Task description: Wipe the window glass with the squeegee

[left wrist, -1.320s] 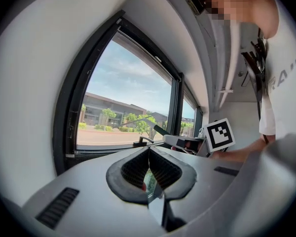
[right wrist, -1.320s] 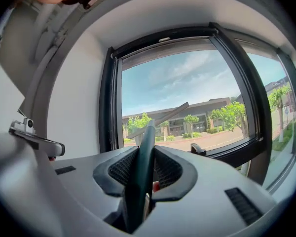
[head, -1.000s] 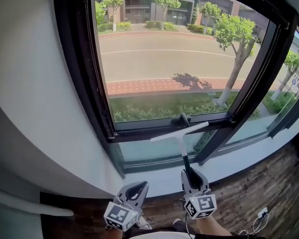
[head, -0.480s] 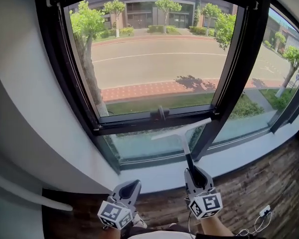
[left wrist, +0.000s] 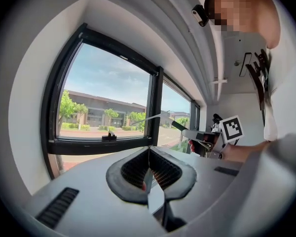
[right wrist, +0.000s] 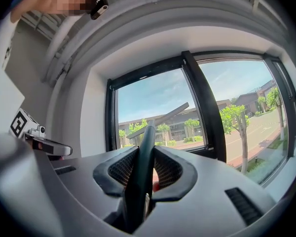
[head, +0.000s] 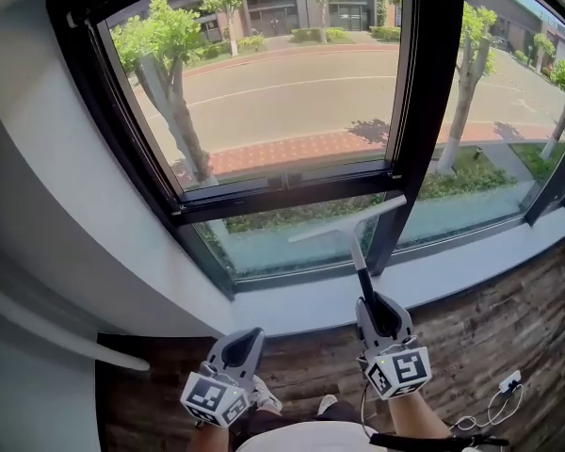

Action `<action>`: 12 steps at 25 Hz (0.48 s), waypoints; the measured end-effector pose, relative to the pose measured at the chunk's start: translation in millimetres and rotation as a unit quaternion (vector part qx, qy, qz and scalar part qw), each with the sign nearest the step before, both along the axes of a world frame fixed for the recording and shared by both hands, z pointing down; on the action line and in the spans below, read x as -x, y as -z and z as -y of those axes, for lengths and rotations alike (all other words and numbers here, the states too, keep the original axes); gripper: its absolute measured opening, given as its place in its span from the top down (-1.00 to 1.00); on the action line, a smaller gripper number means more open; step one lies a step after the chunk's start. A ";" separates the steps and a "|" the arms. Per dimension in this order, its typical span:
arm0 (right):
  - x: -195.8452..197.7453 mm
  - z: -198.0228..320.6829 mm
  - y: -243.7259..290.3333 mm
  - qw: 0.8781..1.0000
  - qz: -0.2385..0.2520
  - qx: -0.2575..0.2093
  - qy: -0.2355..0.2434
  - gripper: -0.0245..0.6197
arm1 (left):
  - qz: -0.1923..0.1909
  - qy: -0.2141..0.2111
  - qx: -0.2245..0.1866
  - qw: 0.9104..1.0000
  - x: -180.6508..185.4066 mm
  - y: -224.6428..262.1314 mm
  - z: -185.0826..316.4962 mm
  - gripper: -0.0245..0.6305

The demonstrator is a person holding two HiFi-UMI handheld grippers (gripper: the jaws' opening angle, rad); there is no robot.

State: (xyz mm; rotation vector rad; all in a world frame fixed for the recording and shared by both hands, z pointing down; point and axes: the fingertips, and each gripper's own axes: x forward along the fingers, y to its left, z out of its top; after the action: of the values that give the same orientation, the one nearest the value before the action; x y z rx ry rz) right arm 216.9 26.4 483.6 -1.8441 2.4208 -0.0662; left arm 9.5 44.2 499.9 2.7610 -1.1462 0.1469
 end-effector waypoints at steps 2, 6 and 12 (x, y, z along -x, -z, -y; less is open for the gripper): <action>-2.0 -9.9 5.3 1.000 -0.001 -0.006 0.004 0.61 | 0.000 0.004 -0.006 1.000 -0.2 7.0 -8.1 0.87; -0.1 -33.4 19.8 0.999 -0.016 -0.027 0.008 0.61 | -0.006 -0.007 -0.014 1.000 -1.4 13.0 -22.0 0.87; 18.5 -59.1 39.0 0.999 -0.029 -0.040 -0.007 0.61 | -0.017 -0.018 -0.033 0.999 20.2 26.6 -34.7 0.87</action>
State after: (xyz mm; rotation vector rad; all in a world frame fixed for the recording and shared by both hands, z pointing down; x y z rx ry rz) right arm 198.4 85.5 444.6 -1.8540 2.4111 0.0848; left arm -10.8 79.0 473.3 2.8308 -1.1142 0.0652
